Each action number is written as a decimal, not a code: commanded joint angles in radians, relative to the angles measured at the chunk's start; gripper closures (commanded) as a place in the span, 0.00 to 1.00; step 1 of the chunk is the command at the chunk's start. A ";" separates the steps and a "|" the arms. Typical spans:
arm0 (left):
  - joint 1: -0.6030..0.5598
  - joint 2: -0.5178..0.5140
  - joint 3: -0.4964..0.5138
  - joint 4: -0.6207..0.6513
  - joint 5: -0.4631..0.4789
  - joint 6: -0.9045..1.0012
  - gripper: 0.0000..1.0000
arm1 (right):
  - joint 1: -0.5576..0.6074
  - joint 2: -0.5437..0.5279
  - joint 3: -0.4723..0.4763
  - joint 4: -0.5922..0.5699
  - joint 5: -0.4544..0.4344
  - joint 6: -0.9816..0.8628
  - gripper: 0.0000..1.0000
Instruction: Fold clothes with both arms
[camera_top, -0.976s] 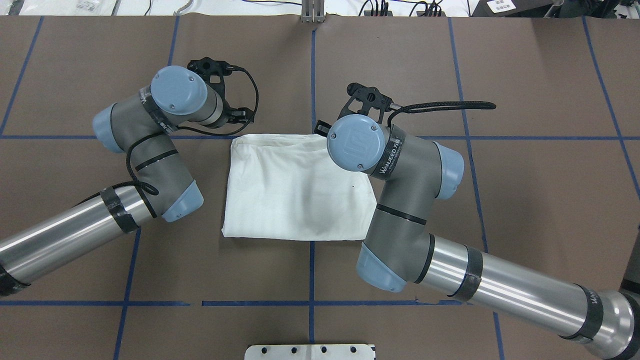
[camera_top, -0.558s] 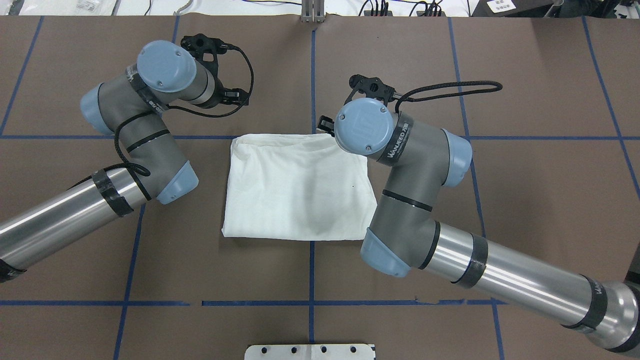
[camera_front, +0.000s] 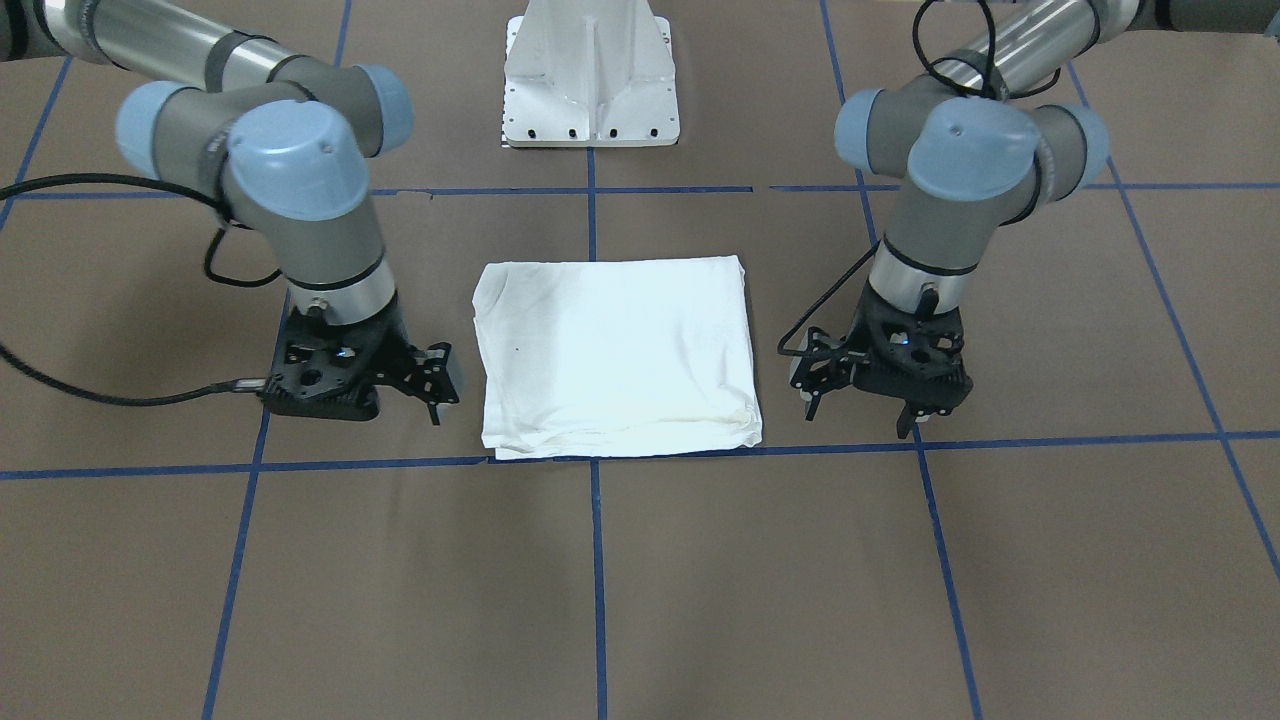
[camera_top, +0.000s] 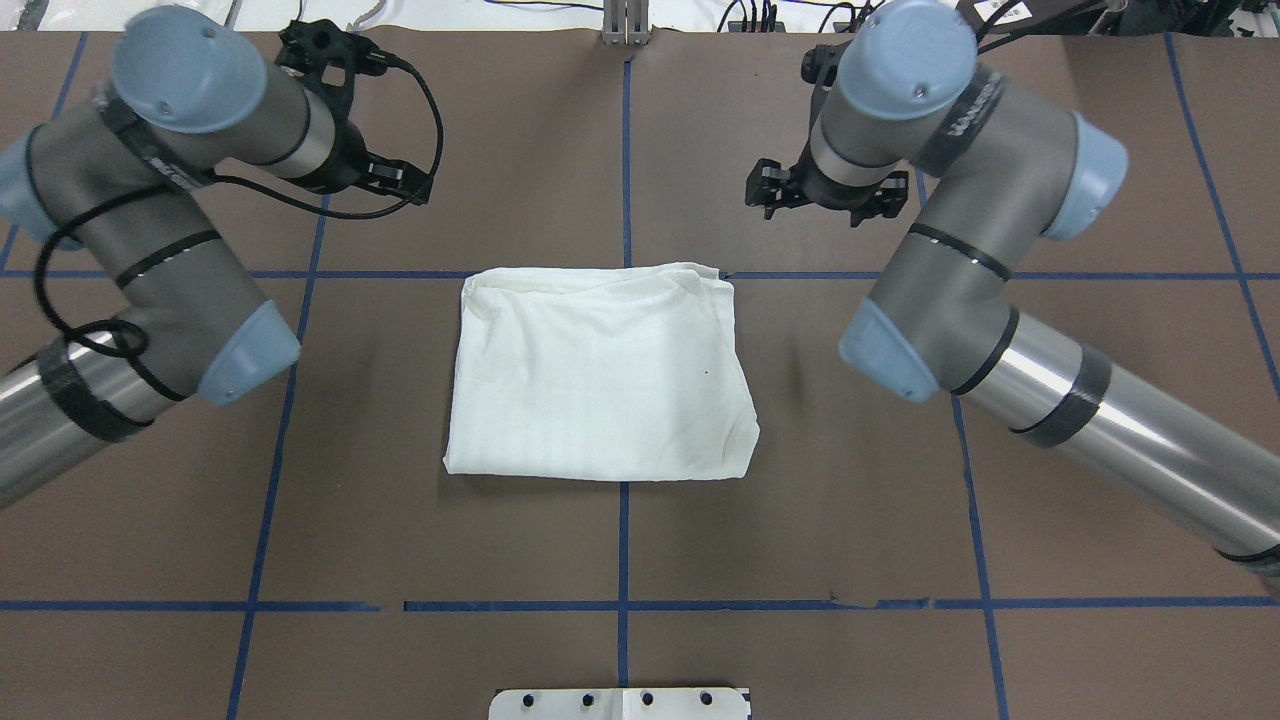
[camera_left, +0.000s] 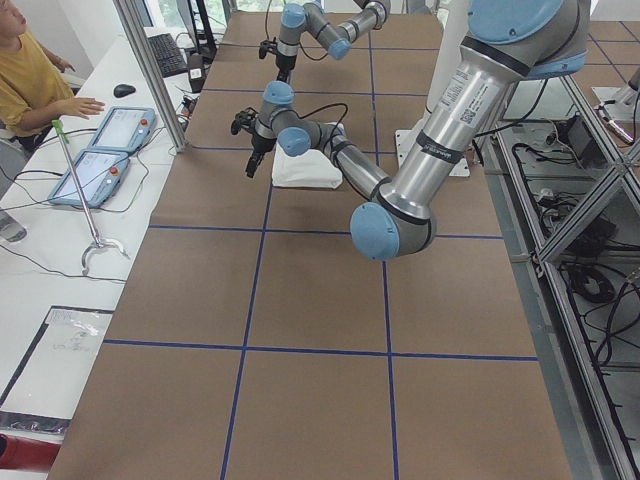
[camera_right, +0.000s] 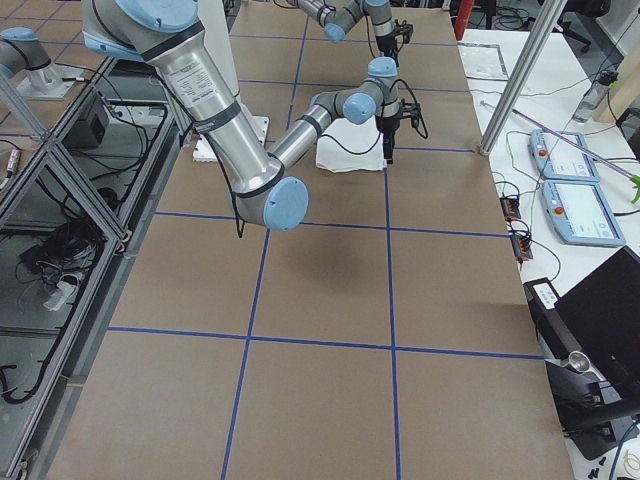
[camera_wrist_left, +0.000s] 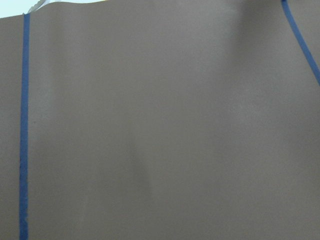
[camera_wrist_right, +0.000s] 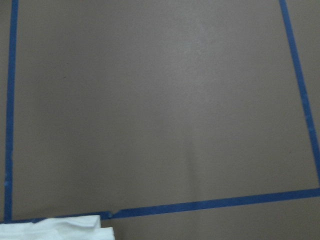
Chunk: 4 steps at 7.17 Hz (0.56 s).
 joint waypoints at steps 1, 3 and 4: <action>-0.175 0.184 -0.188 0.080 -0.159 0.308 0.00 | 0.242 -0.207 0.093 -0.052 0.206 -0.456 0.00; -0.489 0.381 -0.167 0.080 -0.399 0.740 0.00 | 0.463 -0.420 0.091 -0.049 0.318 -0.803 0.00; -0.604 0.480 -0.173 0.069 -0.466 0.751 0.00 | 0.550 -0.527 0.091 -0.049 0.349 -0.956 0.00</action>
